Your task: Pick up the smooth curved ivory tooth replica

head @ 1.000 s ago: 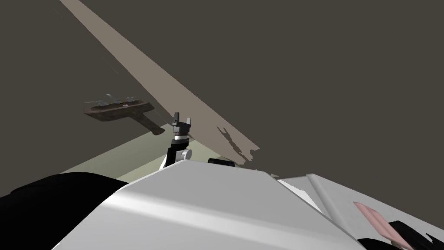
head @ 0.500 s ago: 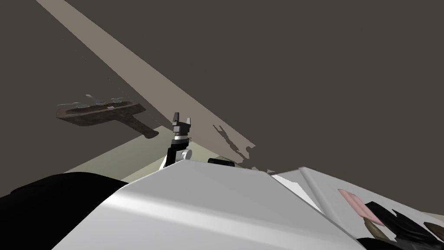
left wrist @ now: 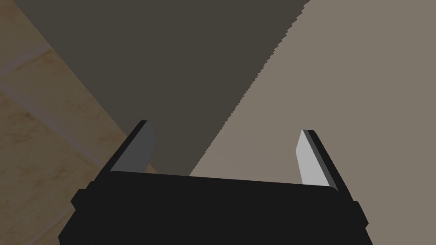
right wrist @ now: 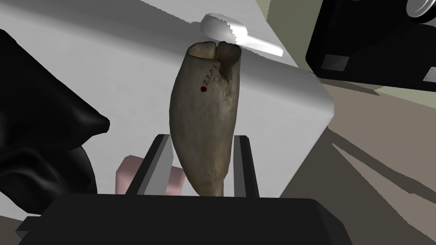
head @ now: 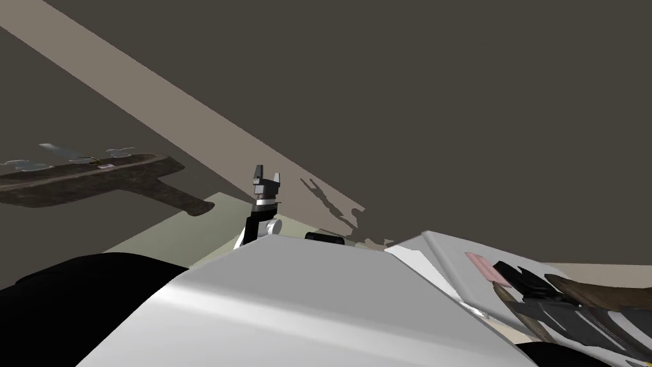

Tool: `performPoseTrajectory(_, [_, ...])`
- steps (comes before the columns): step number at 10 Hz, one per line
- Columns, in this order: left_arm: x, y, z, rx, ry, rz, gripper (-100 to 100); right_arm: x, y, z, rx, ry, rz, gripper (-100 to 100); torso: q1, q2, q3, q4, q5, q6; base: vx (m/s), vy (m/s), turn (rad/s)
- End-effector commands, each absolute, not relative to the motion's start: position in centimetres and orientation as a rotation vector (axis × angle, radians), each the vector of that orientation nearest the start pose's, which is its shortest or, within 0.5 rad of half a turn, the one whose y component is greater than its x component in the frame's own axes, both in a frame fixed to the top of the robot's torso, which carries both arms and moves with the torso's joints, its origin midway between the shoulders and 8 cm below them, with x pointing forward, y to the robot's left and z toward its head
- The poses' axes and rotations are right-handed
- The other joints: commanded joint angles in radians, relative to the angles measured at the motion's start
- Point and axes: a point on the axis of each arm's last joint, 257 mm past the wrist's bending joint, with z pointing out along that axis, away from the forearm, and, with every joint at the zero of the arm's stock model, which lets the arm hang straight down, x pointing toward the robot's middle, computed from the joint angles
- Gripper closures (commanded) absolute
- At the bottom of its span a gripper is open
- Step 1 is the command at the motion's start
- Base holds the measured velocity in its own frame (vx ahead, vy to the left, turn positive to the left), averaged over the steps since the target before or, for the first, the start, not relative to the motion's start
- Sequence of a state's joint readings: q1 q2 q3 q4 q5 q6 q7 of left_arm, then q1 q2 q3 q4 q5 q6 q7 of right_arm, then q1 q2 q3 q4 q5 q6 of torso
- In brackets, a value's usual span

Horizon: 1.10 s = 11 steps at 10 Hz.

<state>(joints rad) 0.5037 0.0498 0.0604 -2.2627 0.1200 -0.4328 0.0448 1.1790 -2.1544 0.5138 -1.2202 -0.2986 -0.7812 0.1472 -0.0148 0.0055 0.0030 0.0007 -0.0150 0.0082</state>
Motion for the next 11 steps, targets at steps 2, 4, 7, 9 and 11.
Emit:
performPoseTrajectory(2, [35.2,31.2,0.5,-0.778,0.619,-1.338,0,7.7,-68.9,-24.4,-0.190,3.119,-0.050,100,0.000,0.000,0.000,0.000,0.000,-0.001,0.011,-0.009,-0.066])
performPoseTrajectory(4, [35.2,31.2,0.5,-0.778,0.619,-1.338,0,9.9,-68.3,-24.0,-0.249,3.115,-0.056,100,0.001,0.000,0.000,0.000,0.001,-0.001,0.012,-0.014,-0.181])
performPoseTrajectory(7, [35.2,31.2,0.5,-0.778,0.619,-1.338,0,14.1,-66.9,-22.7,-0.364,3.104,-0.081,100,0.001,0.001,0.001,0.000,0.000,-0.001,0.017,-0.019,-0.217])
performPoseTrajectory(9, [35.2,31.2,0.5,-0.778,0.619,-1.338,0,16.0,-66.2,-22.0,-0.419,3.097,-0.099,100,0.000,0.001,0.001,0.000,0.001,0.001,0.027,-0.020,-0.252])
performPoseTrajectory(11, [35.2,31.2,0.5,-0.779,0.619,-1.337,0,15.4,-66.2,-22.0,-0.401,3.101,-0.094,0,0.001,0.001,0.000,0.000,0.000,-0.001,0.003,-0.003,0.008])
